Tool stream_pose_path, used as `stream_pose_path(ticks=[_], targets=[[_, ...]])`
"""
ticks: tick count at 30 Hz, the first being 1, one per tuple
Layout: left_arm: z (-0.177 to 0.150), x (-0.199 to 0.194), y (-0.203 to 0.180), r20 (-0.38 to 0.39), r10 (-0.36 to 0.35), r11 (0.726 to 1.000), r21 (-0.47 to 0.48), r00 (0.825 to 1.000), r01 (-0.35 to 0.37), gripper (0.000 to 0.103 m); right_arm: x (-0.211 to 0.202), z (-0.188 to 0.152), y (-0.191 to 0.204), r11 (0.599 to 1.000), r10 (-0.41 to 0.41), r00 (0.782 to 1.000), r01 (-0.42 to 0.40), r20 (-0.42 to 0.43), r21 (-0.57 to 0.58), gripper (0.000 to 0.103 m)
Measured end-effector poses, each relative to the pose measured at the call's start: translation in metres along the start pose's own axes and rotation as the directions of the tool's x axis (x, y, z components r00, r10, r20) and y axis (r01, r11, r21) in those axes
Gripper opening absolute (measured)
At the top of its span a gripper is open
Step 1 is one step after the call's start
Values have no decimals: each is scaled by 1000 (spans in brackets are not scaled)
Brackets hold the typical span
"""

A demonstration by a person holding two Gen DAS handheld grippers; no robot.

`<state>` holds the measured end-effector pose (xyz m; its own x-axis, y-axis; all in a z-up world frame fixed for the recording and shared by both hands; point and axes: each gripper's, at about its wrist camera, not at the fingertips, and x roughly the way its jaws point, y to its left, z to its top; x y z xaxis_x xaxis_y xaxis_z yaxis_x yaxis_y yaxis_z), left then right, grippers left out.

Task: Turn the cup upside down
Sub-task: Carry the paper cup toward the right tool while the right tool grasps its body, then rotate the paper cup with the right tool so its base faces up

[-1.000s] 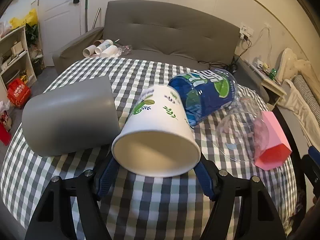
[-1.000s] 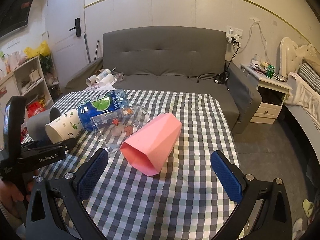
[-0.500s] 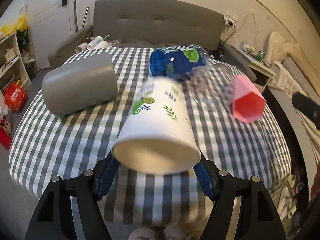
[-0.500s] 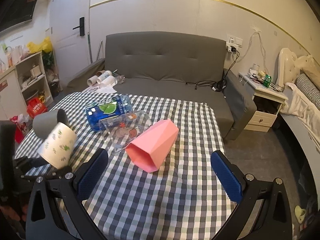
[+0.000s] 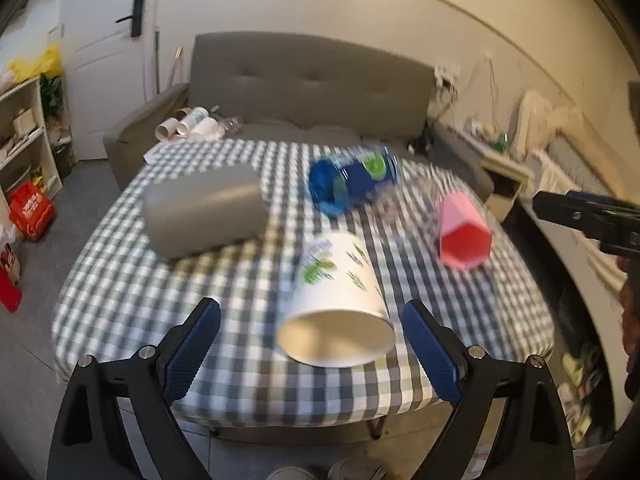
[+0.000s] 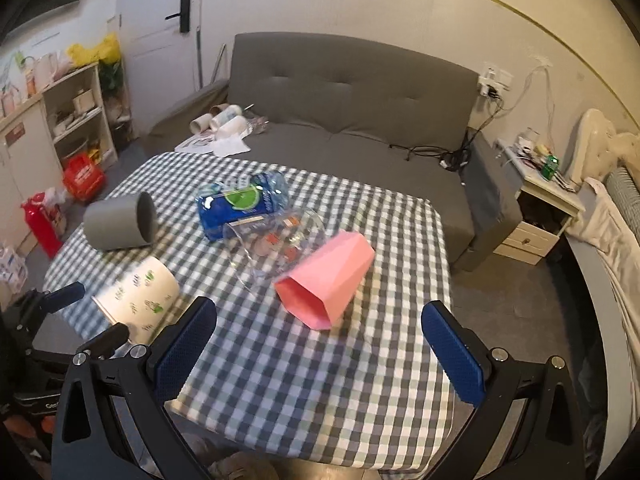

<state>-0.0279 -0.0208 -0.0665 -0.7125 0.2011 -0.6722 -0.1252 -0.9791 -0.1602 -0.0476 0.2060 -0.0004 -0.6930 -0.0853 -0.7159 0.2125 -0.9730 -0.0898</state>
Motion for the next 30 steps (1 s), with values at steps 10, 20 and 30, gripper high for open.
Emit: stream_pose_path(ticks=[10,20,30], targets=[[34,-35,72,107,257,965,-81,961,-249,103,15,53,47,987,158,978,-153,-133,47,103],[8,-26,119,53,290,942,-195,956,-275,103,98,39,110,977,214,909,-195,-358,88,90],[-1,-3,136,-10,278,928,-256,961,-271,103,138,36,120,971,236,859,-184,-454,156,88]])
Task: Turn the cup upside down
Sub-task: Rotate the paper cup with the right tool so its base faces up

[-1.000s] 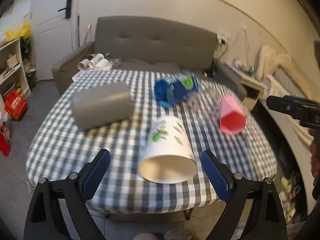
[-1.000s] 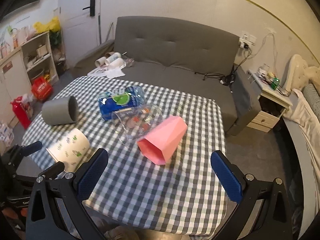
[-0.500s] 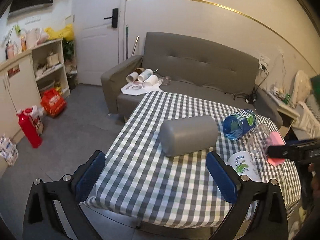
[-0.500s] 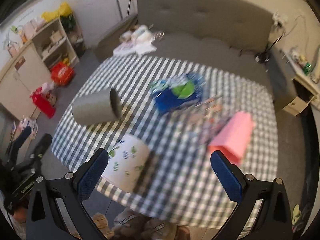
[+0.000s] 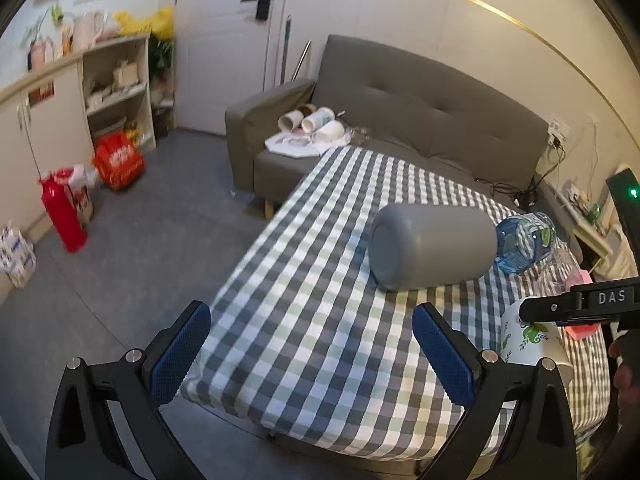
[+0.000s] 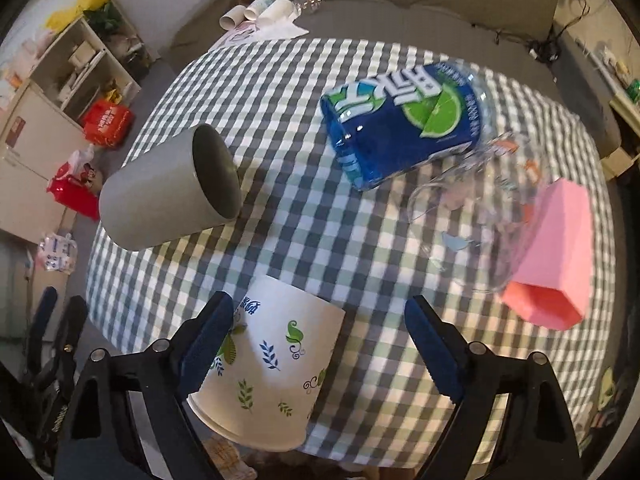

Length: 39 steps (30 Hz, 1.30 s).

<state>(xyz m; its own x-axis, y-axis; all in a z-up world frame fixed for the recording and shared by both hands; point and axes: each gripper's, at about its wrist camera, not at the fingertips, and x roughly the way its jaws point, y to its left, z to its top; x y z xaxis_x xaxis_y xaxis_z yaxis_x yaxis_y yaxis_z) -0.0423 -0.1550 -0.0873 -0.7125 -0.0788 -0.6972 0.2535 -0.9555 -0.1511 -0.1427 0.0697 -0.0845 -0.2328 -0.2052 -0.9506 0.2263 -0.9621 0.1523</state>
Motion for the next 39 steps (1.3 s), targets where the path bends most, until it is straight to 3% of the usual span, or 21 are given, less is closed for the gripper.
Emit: stream_pose_path(ticks=[6,8,10,12,17,19,21,22,26,33,39], targets=[[-7,7,0,-37,-5,1000,-6,999,5,103,15,-1,9,1000,17,999,-17,-48,4,86],[-7,9,-1,-44,-1,1000,-11,999,0,103,23,-4,7,998,60,995,-57,-80,37,72],[-8,8,0,-51,-13,1000,-18,999,12,103,28,-6,4,995,83,992,-77,-93,65,65],[-9,7,0,-48,-11,1000,-15,999,10,103,28,-7,3,994,93,991,-86,-91,71,64],[-6,1,-3,-44,-18,1000,-10,999,17,103,14,-6,4,981,184,983,-183,-22,63,64],[-5,-1,-6,-42,-12,1000,2,999,12,103,5,-5,4,983,180,983,-182,30,37,64],[-5,-2,-9,-40,-3,1000,15,999,4,103,-6,-5,5,991,134,986,-134,102,-4,64],[-4,-1,-12,-41,-5,1000,18,999,6,103,-17,-6,8,996,78,984,-70,162,-53,64],[-6,1,-22,-45,-22,999,33,999,23,103,-29,-13,17,980,-4,943,71,334,-188,64],[-8,9,-43,-65,-25,996,89,998,31,103,-25,-20,29,938,-44,891,192,451,-288,64],[-12,16,-53,-84,-32,993,112,996,41,103,-18,-12,22,940,8,884,152,467,-305,64]])
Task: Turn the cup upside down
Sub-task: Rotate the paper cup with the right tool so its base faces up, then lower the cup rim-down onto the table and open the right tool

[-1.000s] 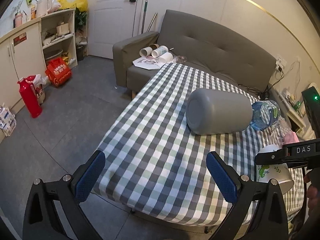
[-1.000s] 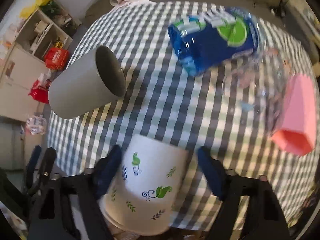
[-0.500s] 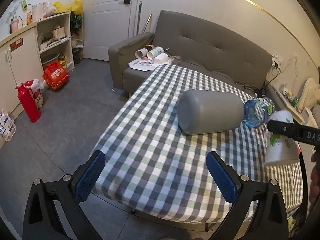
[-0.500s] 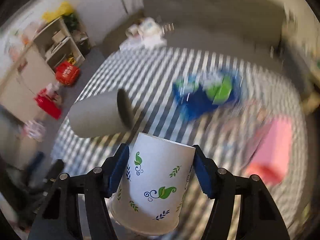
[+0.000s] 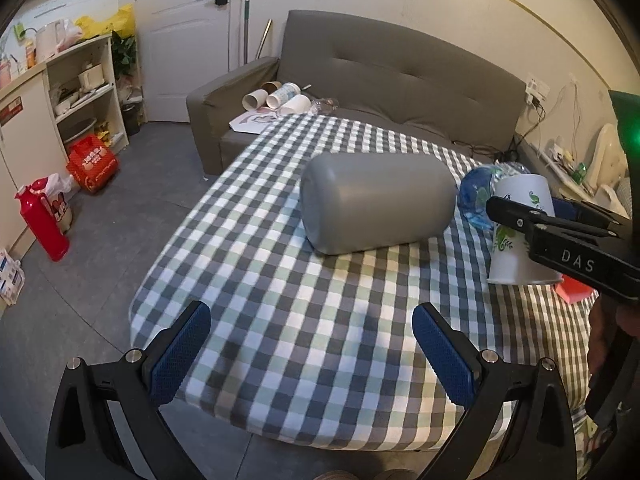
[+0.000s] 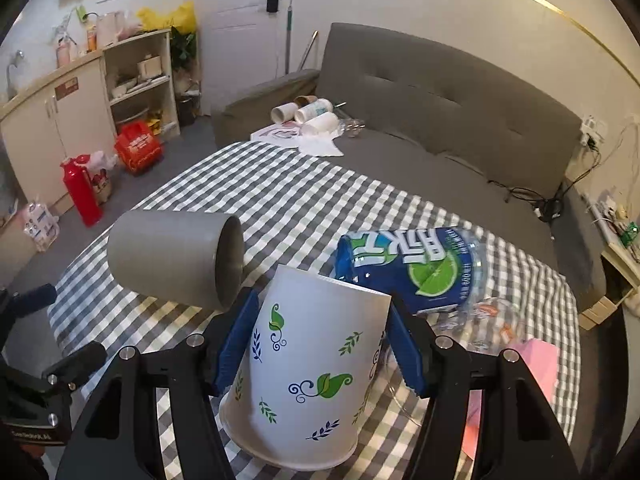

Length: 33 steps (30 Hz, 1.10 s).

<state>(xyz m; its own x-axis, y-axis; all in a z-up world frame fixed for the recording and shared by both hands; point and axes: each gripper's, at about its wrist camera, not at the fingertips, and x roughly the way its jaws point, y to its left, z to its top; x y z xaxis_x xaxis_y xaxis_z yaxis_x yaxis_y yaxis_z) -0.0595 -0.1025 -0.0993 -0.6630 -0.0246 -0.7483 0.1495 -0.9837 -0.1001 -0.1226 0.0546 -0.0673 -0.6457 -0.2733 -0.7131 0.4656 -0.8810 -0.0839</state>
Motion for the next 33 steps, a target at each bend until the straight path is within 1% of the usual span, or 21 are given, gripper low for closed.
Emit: stream_pose_path(ticks=[3,4,8,12,14,16,19,20,21,22,24,25,28,30,32,33], targets=[[-1,2,-3,-9,2,1000,6,1000,-2,103,3,-11,-3,1000,11,1000,-11,-9,-3,64],[-2,2,-4,-9,0,1000,6,1000,0,103,0,-15,-3,1000,14,1000,-14,11,-4,64],[-3,2,-5,-14,6,1000,10,1000,-6,103,-10,-25,-3,999,29,999,-28,28,-33,64],[-4,-2,-5,-12,8,1000,12,1000,-8,103,-19,-43,-6,998,42,999,-42,1,-35,63],[-5,-4,-5,-15,7,1000,7,1000,-7,103,-19,-51,-6,999,31,999,-33,-31,-39,63],[-7,-5,-2,-18,4,1000,0,1000,-4,103,-21,-59,-9,999,40,998,-42,-50,-29,63],[-8,-9,-3,-17,9,1000,3,1000,-9,103,-24,-64,-12,999,38,997,-40,-66,-20,64],[-8,-12,-4,-15,11,1000,7,1000,-11,103,-25,-63,-13,999,31,997,-32,-67,-18,66],[-8,-16,-5,-9,11,1000,16,1000,-10,103,-28,-63,-14,1000,20,998,-21,-63,-13,68],[-7,-20,-8,0,7,1000,25,1000,-7,103,-34,-63,-18,1000,28,998,-28,-51,-4,71],[-4,-30,-13,20,4,999,53,1000,-5,103,-46,-58,-21,999,51,998,-51,-22,10,74],[-3,-35,-16,32,-2,998,66,999,0,103,-51,-57,-22,999,49,999,-49,-11,10,75],[5,-53,-28,71,-29,994,109,997,21,103,-70,-54,-25,999,38,999,-38,18,17,75],[10,-68,-38,115,-41,990,139,992,24,103,-87,-55,-32,999,32,999,-34,42,37,75],[13,-81,-47,156,-35,987,160,987,10,103,-102,-54,-38,998,23,998,-26,60,57,75],[15,-91,-53,192,-34,985,174,981,0,103,-111,-53,-41,998,20,998,-24,67,65,75]])
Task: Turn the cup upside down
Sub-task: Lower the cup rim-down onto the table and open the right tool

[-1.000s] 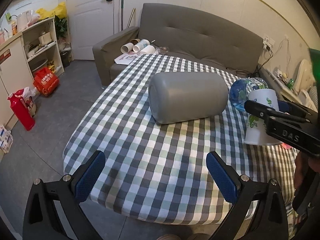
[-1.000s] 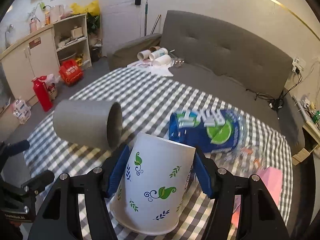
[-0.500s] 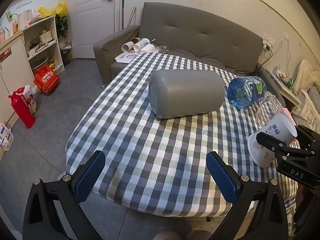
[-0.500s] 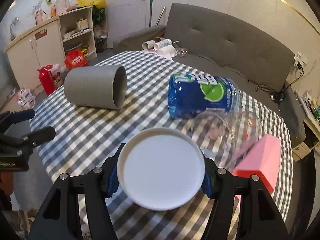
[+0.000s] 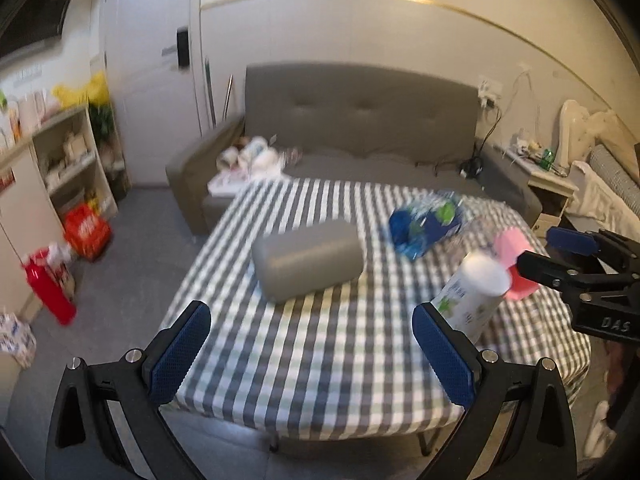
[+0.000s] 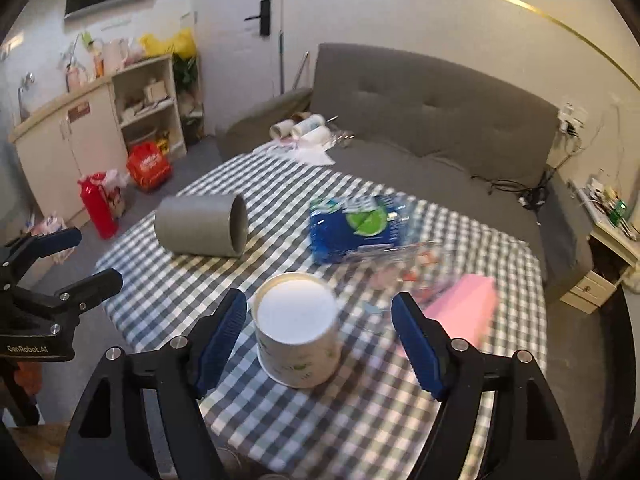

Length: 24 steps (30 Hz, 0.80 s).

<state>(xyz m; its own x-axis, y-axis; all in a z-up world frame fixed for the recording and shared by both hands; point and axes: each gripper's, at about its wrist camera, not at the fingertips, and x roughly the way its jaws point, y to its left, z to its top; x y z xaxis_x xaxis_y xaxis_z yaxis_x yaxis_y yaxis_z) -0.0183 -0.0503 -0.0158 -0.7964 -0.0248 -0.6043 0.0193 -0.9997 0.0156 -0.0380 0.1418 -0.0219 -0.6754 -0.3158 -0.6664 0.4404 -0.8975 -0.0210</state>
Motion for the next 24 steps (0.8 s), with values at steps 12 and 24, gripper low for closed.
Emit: stream_pose_path(ticks=[12,24], targets=[[26,-44,-59,201,-29,1000,16,979,26,103,-108,9,-64,989,-62,982,38,177,140,77],[3,-32,-92,193,-34,997,76,981,20,103,-96,-35,-101,959,-128,980,83,153,271,78]])
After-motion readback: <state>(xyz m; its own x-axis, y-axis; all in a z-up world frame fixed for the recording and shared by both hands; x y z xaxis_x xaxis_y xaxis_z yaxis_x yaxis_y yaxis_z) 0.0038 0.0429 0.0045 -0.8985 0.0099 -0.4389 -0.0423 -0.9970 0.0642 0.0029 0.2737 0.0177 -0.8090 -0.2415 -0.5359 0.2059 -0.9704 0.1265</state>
